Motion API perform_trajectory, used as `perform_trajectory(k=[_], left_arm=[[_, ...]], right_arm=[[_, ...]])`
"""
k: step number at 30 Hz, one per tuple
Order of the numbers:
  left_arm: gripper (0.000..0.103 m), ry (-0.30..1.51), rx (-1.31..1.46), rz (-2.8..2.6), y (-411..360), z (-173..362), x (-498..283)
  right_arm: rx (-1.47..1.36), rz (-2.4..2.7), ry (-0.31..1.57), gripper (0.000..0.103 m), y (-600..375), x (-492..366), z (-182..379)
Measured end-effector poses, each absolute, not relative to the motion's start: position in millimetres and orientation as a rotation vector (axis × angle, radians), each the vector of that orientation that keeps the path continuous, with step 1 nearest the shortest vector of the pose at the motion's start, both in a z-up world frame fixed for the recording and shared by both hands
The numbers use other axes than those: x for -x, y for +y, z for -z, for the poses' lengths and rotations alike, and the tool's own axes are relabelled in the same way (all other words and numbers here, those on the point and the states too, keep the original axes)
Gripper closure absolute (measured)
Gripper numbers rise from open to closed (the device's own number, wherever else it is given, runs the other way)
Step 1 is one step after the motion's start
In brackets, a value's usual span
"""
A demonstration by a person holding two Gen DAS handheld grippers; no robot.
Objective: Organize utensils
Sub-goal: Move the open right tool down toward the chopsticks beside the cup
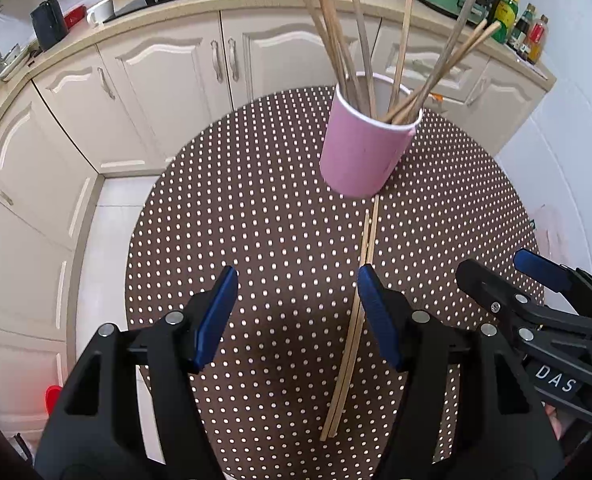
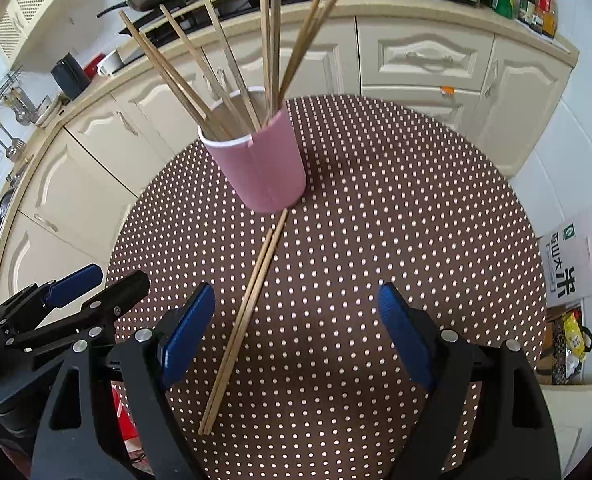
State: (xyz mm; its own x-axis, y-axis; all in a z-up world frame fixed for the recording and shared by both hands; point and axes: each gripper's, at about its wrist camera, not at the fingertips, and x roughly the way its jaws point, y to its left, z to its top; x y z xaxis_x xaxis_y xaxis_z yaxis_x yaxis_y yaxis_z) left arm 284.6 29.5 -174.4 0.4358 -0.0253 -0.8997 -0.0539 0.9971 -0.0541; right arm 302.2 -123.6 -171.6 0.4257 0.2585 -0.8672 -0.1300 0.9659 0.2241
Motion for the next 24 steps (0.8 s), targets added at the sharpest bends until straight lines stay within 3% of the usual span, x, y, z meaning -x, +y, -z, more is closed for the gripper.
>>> perform_trajectory(k=[24], left_arm=[[0.038,1.282,0.094,-0.016,62.6,231.1,-298.3]], right_arm=[[-0.070,-0.193,1.285,0.023,-85.7,-327.0,234.5]])
